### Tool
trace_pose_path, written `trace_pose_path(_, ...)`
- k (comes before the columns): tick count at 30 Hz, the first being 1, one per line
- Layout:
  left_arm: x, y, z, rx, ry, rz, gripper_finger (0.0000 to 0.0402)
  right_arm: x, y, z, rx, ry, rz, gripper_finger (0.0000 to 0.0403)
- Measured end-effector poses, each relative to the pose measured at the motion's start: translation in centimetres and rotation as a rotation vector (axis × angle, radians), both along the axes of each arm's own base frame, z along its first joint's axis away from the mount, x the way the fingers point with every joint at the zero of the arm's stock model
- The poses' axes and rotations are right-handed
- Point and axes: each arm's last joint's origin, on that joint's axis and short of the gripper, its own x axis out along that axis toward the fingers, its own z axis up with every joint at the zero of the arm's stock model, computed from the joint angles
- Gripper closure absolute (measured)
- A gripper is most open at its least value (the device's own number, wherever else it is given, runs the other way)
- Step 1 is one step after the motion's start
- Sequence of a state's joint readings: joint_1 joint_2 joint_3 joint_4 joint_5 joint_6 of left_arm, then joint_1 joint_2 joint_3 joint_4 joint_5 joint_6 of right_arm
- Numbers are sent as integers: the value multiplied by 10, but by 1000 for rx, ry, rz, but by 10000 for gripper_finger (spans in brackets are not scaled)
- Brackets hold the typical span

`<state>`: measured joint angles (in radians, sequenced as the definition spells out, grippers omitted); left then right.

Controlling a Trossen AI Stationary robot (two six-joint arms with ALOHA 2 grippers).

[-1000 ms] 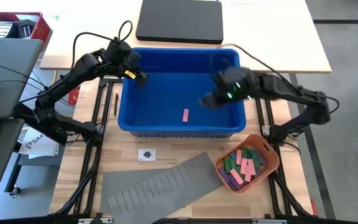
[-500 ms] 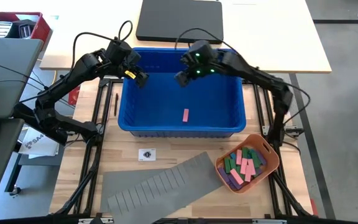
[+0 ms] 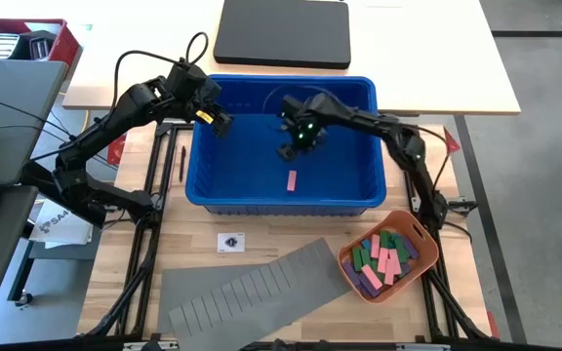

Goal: Sort blocks
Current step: Put the pink block into the orange bin

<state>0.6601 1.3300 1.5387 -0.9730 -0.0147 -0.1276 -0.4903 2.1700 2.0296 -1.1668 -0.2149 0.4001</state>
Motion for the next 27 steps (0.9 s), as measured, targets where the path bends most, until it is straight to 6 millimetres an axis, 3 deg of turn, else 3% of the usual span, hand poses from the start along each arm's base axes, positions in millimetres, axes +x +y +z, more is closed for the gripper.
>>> trace_pose_path(4, 0, 0, 0, 0, 0, 0, 164, 11, 11, -34, 87, 125, -74, 107)
trace_pose_path(10, 0, 0, 0, 0, 0, 0, 164, 29, 27, -63, 126, 179, -141, 107)
trace_pose_path(18, 0, 0, 0, 0, 0, 0, 164, 37, 35, -92, 149, 248, -158, 113)
trace_pose_path(23, 0, 0, 0, 0, 0, 0, 164, 39, 37, -102, 142, 275, -127, 161)
trace_pose_path(27, 0, 0, 0, 0, 0, 0, 164, 38, 37, -104, 108, 299, -87, 246)
